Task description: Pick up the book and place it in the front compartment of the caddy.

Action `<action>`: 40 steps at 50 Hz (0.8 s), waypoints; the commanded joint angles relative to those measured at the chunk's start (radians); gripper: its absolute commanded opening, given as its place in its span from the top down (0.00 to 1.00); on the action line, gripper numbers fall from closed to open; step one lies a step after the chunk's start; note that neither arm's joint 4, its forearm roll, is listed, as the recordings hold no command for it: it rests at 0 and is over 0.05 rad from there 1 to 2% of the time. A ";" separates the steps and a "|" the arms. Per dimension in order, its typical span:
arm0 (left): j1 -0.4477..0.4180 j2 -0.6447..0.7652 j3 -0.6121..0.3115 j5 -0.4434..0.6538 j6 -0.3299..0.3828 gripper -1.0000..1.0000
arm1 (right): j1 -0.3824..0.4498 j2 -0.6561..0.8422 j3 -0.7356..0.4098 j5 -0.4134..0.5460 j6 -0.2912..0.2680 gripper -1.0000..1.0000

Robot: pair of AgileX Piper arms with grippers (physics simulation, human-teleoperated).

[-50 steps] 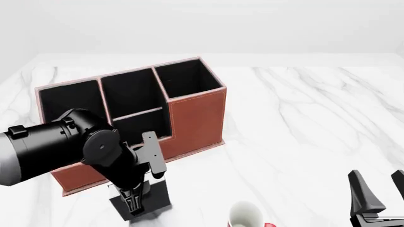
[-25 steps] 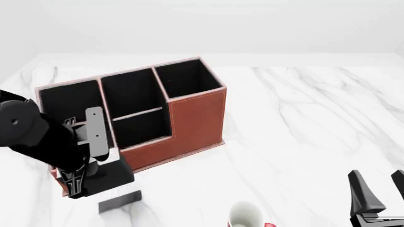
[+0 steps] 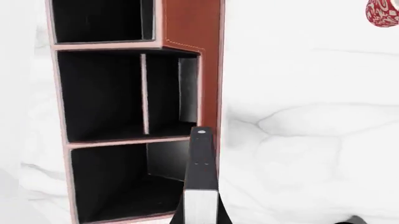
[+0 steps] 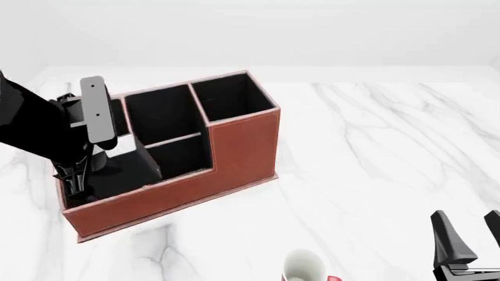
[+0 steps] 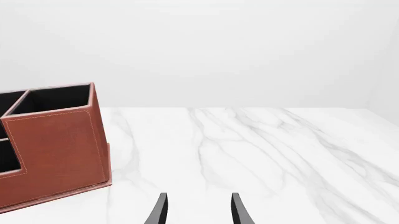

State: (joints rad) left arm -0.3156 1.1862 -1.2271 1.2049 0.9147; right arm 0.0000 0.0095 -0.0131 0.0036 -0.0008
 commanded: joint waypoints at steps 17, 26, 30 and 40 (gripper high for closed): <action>-0.004 0.145 -0.244 0.015 0.018 1.00 | 0.000 -0.001 0.001 0.000 0.000 0.00; 0.026 0.191 -0.286 0.015 0.037 1.00 | 0.000 -0.001 0.001 0.000 0.000 0.00; 0.026 0.217 -0.316 0.015 0.036 1.00 | 0.000 -0.001 0.001 0.000 0.000 0.00; 0.054 0.243 -0.357 0.015 0.064 1.00 | 0.000 0.000 0.001 0.000 0.000 0.00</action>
State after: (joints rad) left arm -0.2845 1.4007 -1.5327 1.2200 0.9399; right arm 0.0000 0.0094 -0.0131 0.0036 -0.0008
